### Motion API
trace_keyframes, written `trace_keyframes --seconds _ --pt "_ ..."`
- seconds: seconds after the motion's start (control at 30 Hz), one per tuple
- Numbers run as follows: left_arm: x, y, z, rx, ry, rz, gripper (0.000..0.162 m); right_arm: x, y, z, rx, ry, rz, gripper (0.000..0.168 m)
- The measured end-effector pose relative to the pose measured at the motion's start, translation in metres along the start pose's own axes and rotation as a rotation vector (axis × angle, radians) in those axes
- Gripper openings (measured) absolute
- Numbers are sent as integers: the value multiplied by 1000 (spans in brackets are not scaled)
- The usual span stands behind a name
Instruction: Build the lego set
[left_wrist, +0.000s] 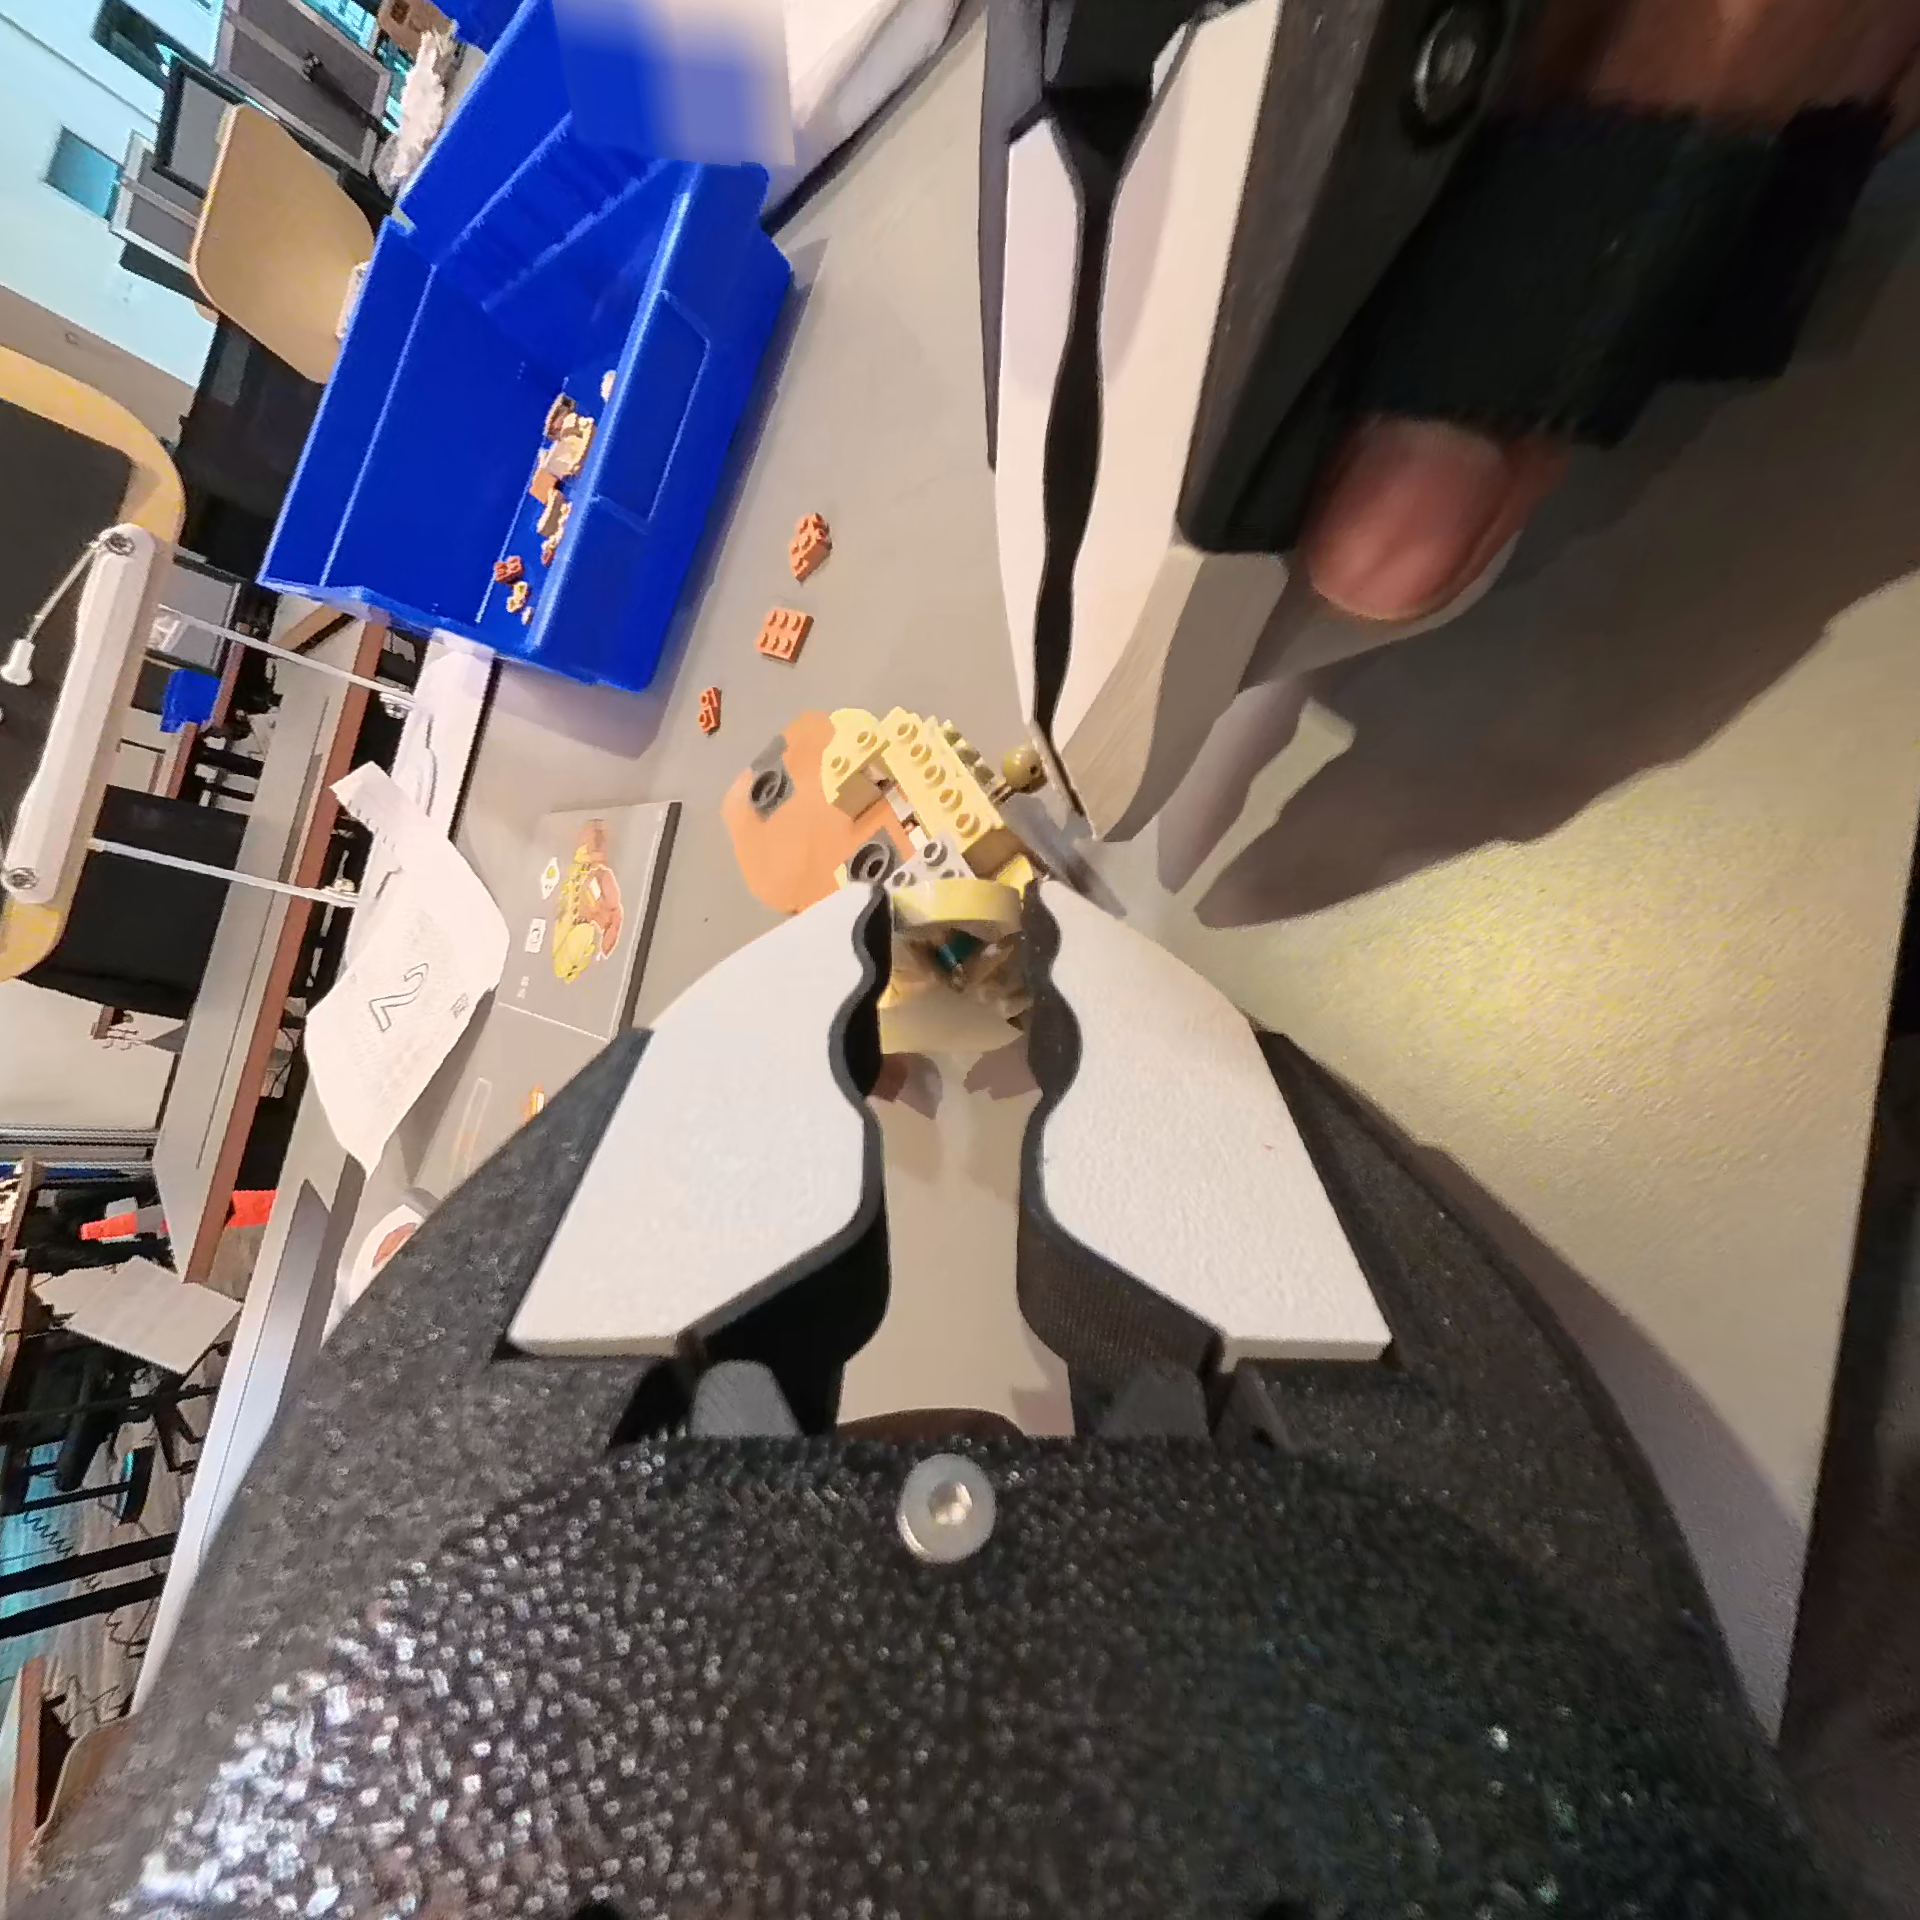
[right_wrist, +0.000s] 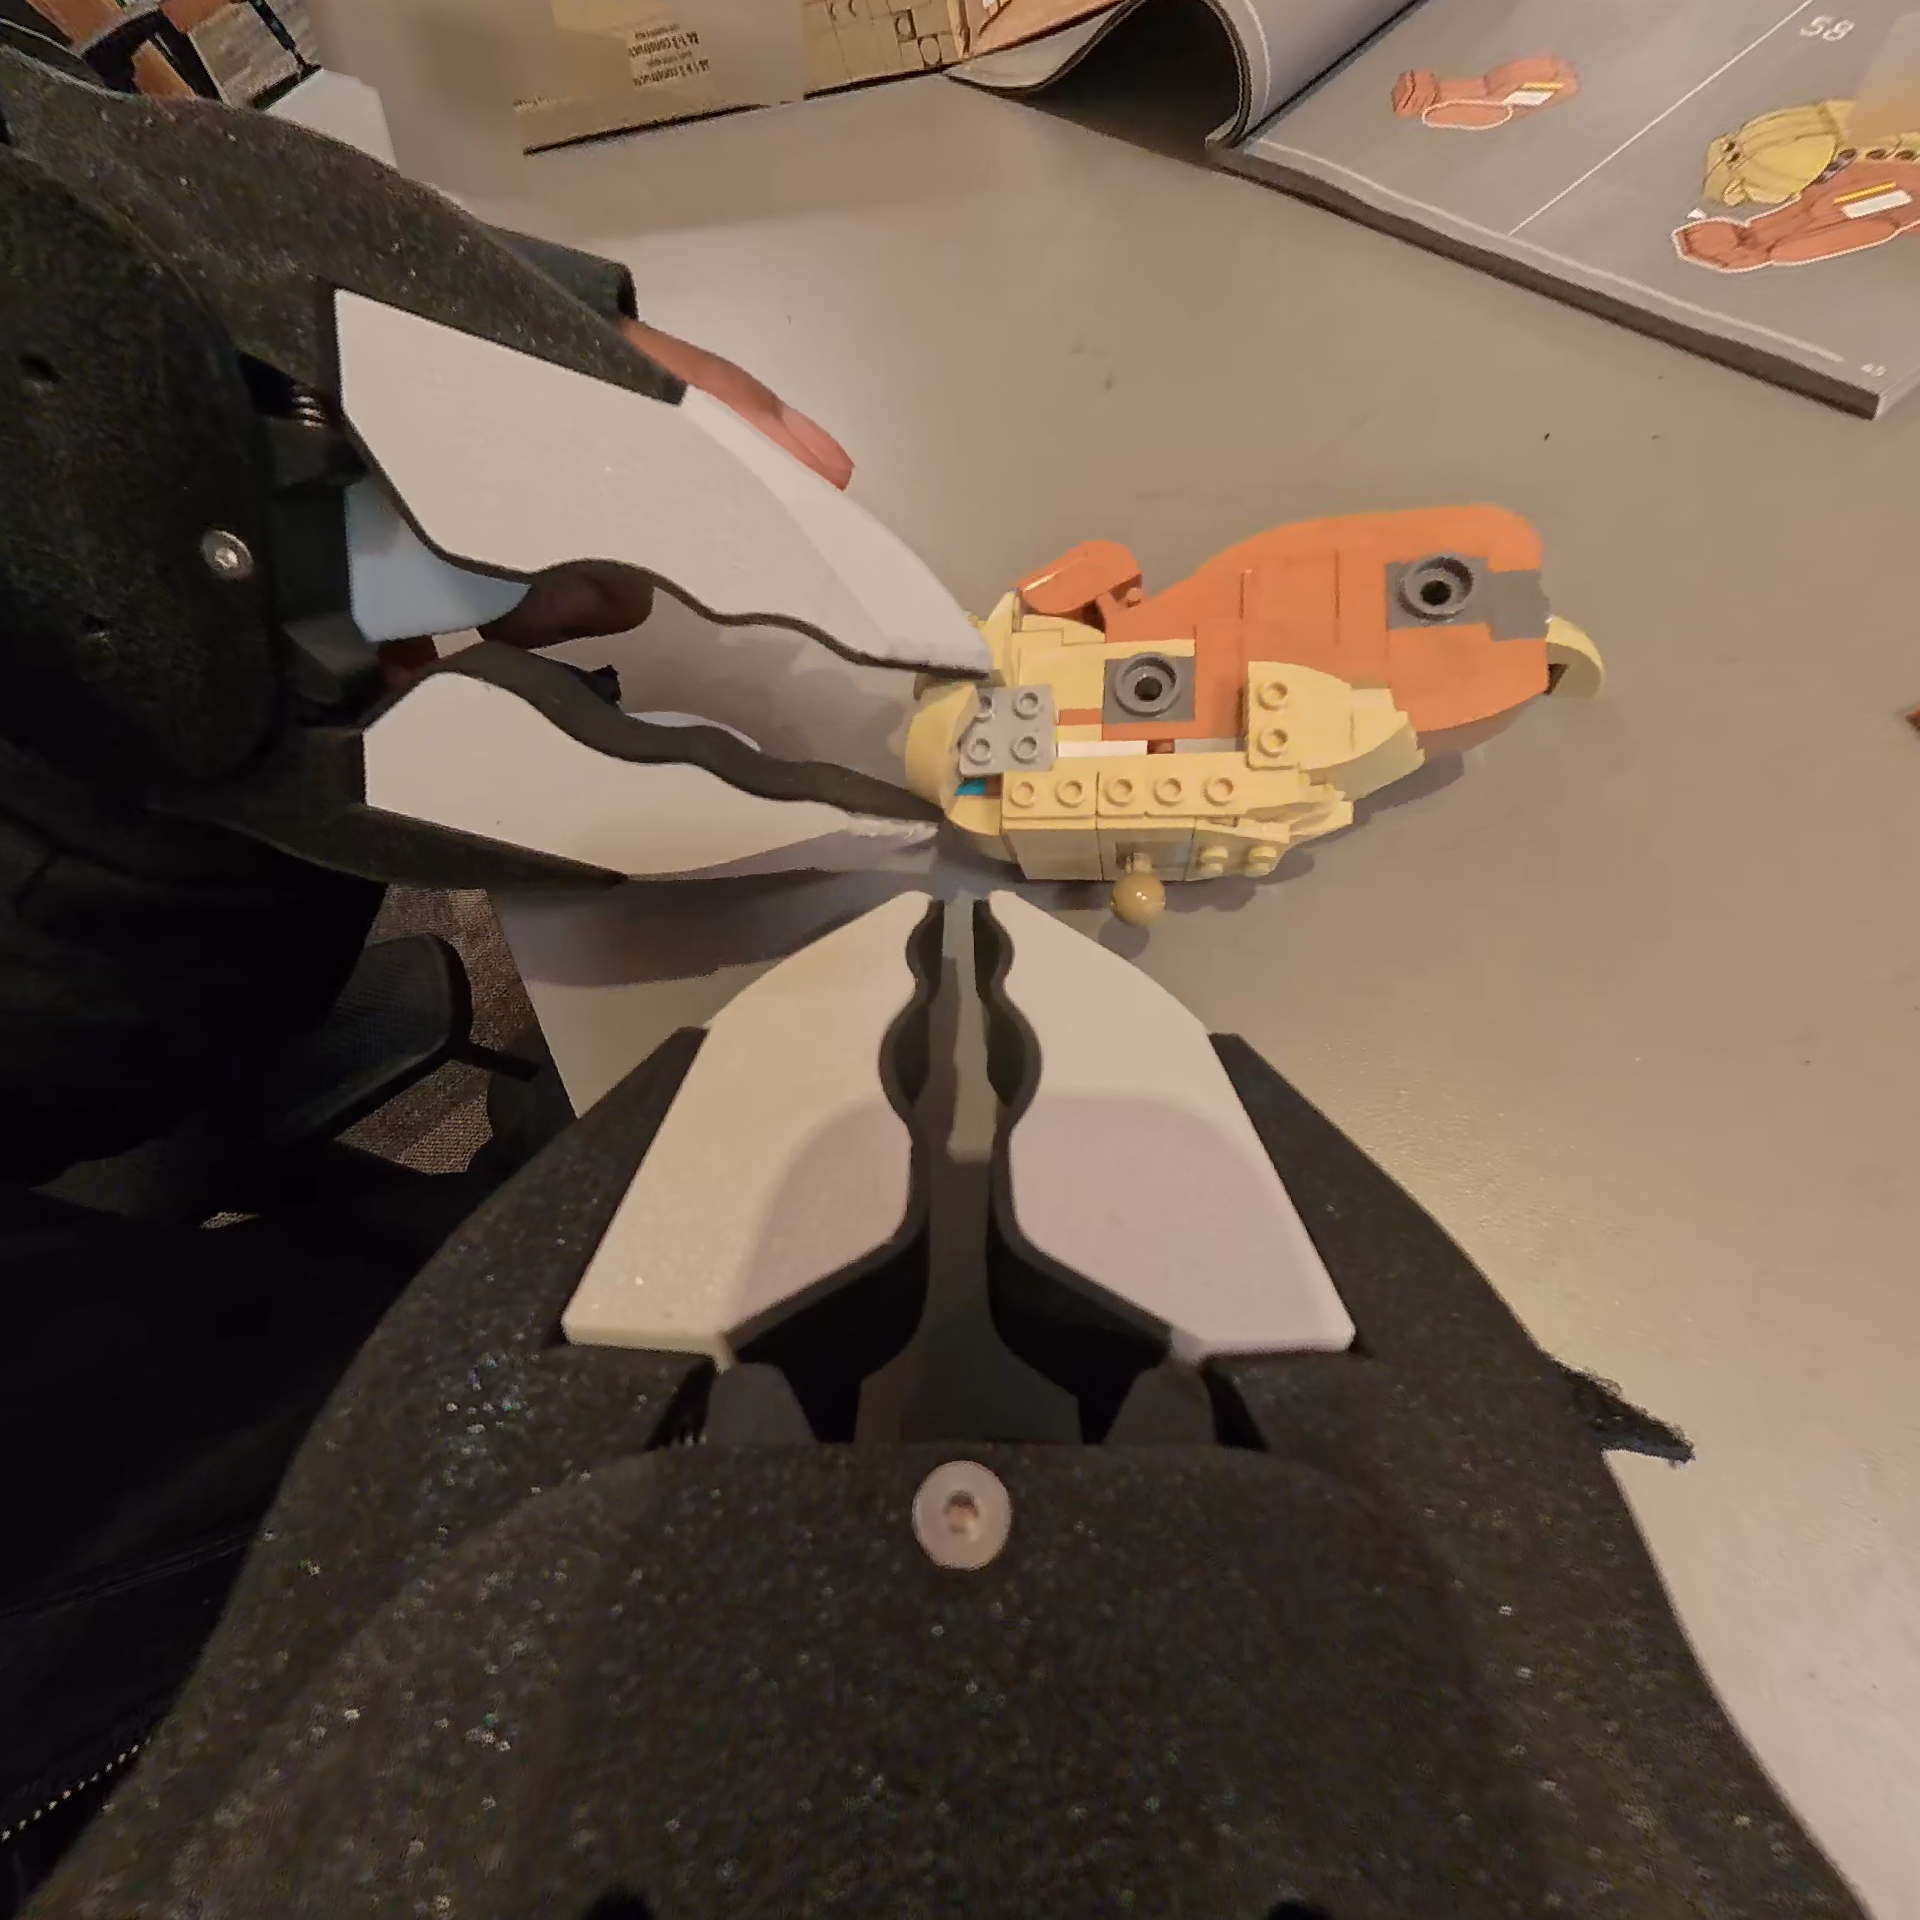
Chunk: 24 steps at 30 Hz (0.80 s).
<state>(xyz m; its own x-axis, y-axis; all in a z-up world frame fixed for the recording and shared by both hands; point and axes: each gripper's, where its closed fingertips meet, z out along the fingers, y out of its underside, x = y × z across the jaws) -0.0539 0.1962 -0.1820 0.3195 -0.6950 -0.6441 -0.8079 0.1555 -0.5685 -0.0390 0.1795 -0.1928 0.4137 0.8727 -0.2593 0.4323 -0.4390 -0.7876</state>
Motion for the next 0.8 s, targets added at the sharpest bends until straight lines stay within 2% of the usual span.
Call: trace_keyframes --seconds 0.43,0.53,0.8 --pt "-2 7 -2 -7 -1 60 23 -4 -3 3 -4 -34 -31 11" --pt "-2 8 -2 1 9 75 23 4 -7 3 3 -4 -38 16" --pt "-6 6 -5 41 18 69 23 33 -3 2 -49 159 -100 17"
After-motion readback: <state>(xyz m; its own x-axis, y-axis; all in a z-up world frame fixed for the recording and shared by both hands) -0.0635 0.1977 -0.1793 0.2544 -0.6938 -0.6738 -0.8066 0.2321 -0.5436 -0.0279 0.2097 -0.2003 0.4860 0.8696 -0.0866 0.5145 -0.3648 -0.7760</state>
